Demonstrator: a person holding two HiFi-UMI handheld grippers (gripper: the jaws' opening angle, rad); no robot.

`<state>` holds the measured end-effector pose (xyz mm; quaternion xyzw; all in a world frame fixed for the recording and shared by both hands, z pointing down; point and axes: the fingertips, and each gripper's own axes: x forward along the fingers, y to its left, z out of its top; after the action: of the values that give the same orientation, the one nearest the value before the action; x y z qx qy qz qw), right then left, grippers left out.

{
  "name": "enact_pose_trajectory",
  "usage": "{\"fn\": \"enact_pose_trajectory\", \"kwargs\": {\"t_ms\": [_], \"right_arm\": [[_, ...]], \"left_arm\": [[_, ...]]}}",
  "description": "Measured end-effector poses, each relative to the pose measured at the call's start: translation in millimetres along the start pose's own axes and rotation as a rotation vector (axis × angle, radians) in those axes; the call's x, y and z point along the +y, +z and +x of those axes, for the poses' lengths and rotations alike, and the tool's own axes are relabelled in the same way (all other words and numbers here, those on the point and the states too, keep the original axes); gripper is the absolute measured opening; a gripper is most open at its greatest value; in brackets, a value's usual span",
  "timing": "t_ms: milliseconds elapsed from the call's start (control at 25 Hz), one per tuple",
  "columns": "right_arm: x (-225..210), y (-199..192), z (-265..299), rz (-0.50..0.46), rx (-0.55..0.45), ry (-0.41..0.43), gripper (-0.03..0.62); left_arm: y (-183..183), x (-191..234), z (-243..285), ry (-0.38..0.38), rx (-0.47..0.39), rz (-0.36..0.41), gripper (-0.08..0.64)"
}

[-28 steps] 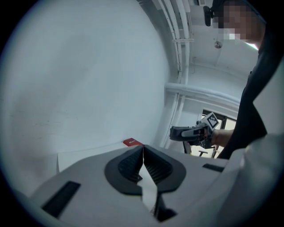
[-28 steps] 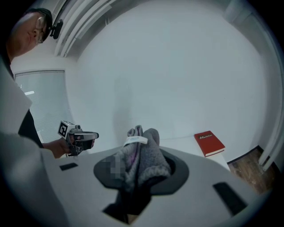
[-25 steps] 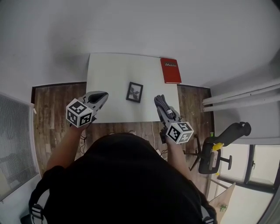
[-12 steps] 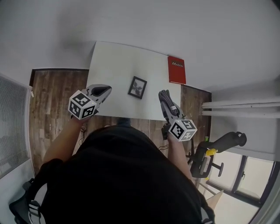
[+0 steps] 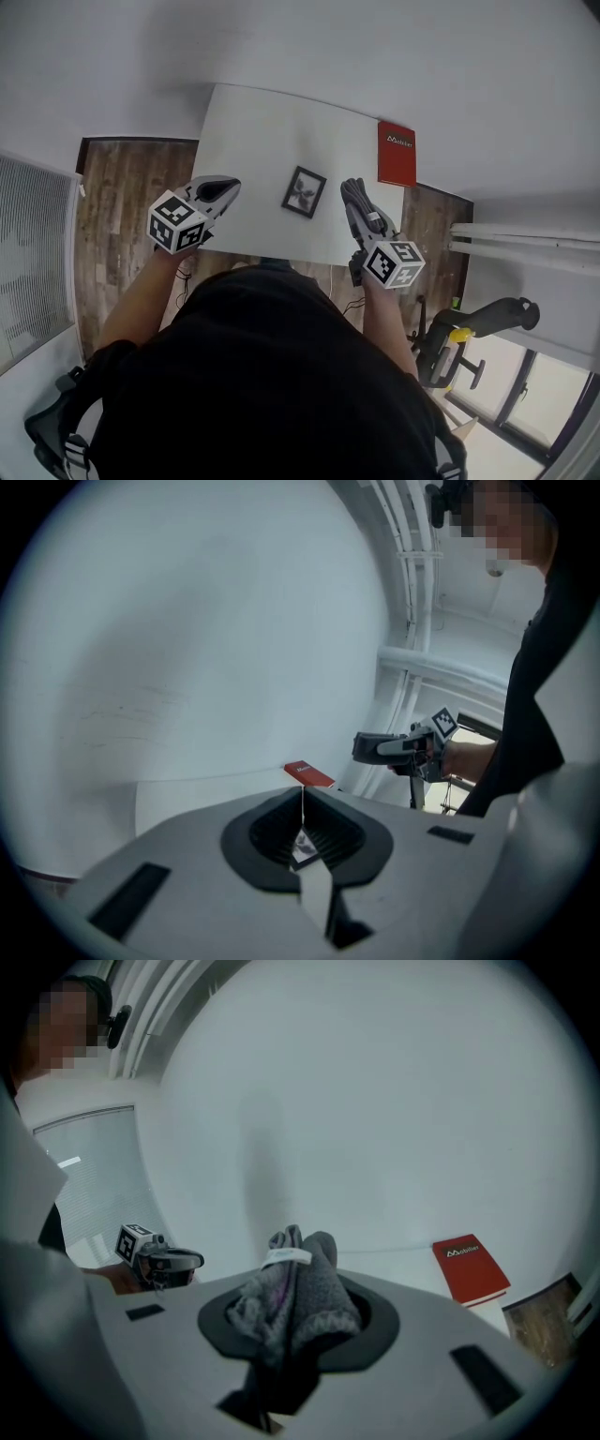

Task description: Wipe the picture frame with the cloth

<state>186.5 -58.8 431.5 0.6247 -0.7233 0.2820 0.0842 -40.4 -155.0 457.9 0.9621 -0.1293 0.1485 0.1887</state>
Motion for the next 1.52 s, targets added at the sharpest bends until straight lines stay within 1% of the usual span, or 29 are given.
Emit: {"fn": "enact_pose_trajectory", "kwargs": {"t_ms": [240, 440, 680, 920, 1000, 1160, 1320, 1400, 1480, 1520], "right_arm": [[-28.0, 2.5, 28.2, 0.01, 0.042, 0.005, 0.106], [-45.7, -0.4, 51.6, -0.008, 0.094, 0.01, 0.106], [-68.4, -18.7, 78.0, -0.064, 0.175, -0.002, 0.106], [-90.0, -49.3, 99.4, -0.118, 0.267, -0.006, 0.106], [-94.2, -58.2, 106.7, -0.106, 0.288, 0.002, 0.106], [-104.3, -70.5, 121.3, -0.05, 0.306, 0.014, 0.106], [-112.5, -79.6, 134.1, -0.055, 0.332, 0.023, 0.106], [-115.6, -84.9, 142.1, -0.058, 0.348, 0.029, 0.106], [-118.6, -91.2, 150.5, -0.087, 0.368, 0.027, 0.106], [-119.9, -94.8, 154.7, -0.118, 0.382, 0.022, 0.106]], "left_arm": [[-7.7, 11.4, 32.0, 0.005, 0.046, 0.004, 0.011], [-18.6, 19.6, 58.6, -0.005, 0.069, -0.027, 0.011], [-46.1, 18.1, 91.7, -0.041, 0.126, -0.036, 0.011], [-76.9, 21.6, 119.3, -0.051, 0.148, -0.081, 0.011], [-87.4, 21.3, 125.9, -0.057, 0.162, -0.079, 0.011], [-107.9, 17.7, 139.5, -0.072, 0.196, -0.063, 0.011], [-125.3, 12.8, 151.5, -0.076, 0.228, -0.054, 0.012], [-134.0, 12.1, 157.5, -0.07, 0.247, -0.035, 0.012], [-143.7, 11.1, 163.9, -0.066, 0.269, -0.006, 0.013], [-149.2, 9.8, 167.1, -0.068, 0.279, 0.005, 0.02]]}}
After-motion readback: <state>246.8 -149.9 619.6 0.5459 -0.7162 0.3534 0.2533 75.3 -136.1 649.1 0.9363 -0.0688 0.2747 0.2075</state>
